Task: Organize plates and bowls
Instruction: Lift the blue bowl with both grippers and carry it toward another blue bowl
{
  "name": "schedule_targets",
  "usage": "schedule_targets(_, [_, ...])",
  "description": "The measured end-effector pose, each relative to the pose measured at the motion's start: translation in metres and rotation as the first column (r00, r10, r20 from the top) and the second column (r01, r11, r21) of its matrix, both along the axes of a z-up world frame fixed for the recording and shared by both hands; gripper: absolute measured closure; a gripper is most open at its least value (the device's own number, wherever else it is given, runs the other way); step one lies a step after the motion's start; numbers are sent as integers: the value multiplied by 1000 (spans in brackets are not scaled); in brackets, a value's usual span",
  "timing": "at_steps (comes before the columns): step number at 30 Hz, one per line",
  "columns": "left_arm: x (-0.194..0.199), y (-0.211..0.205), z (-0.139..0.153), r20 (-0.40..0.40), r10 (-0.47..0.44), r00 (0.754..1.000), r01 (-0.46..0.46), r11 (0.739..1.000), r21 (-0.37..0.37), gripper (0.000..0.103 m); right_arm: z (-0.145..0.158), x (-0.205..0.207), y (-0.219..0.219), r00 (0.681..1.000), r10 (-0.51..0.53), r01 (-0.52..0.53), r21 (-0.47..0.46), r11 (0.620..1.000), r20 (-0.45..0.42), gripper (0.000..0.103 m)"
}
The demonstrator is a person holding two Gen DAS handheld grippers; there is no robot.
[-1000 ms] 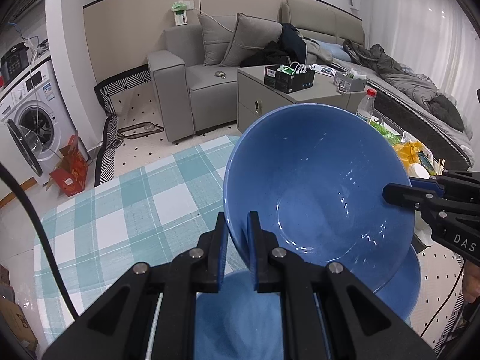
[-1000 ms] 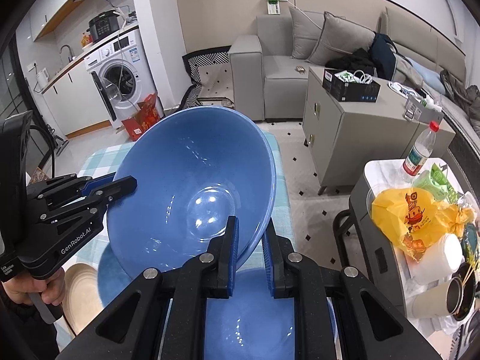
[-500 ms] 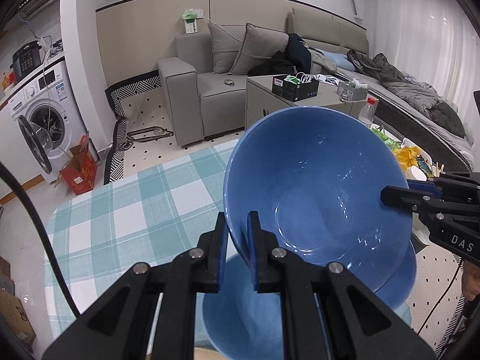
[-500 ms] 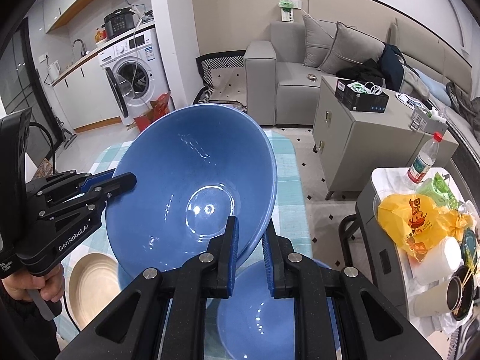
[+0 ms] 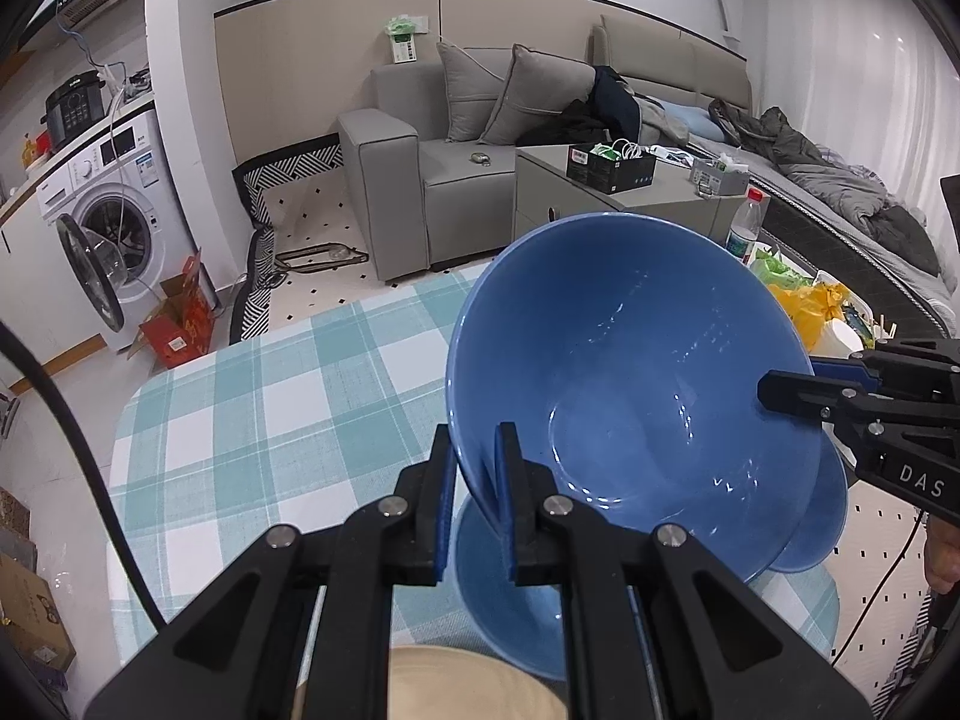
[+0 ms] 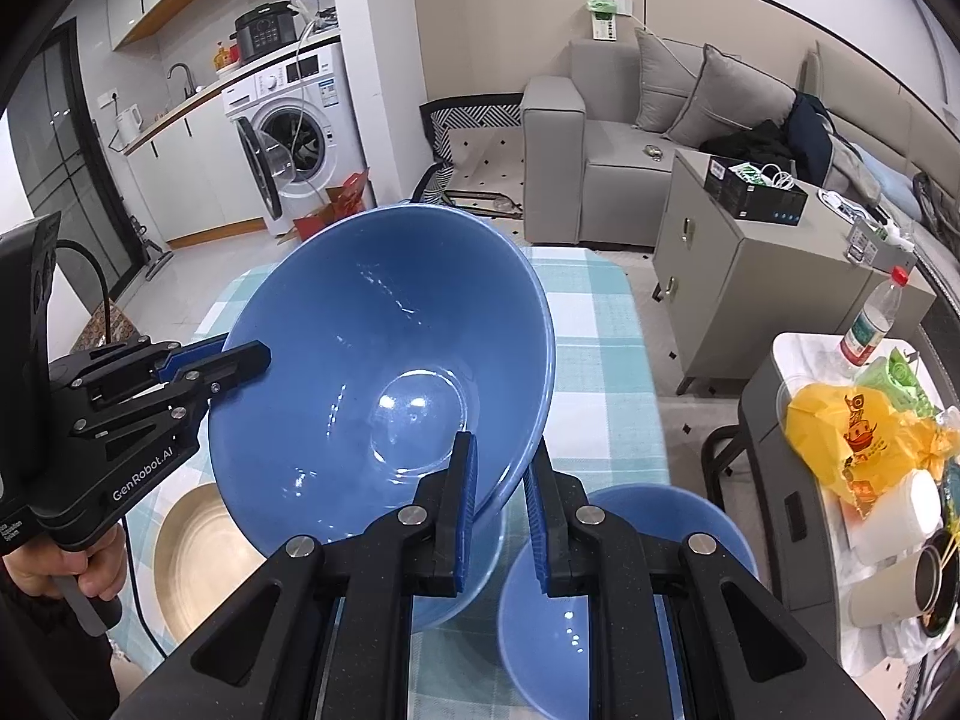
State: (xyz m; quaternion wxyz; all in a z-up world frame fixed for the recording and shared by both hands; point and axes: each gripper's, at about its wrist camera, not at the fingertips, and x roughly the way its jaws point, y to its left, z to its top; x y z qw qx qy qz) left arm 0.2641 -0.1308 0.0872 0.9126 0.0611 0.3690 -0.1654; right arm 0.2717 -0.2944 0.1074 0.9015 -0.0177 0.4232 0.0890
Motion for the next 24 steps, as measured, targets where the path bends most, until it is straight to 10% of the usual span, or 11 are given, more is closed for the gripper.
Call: schedule_targets(24, [-24,9,-45,-89,40,995,-36,998,46,93,-59,-9,18,993,29,-30,-6,1000,-117,87])
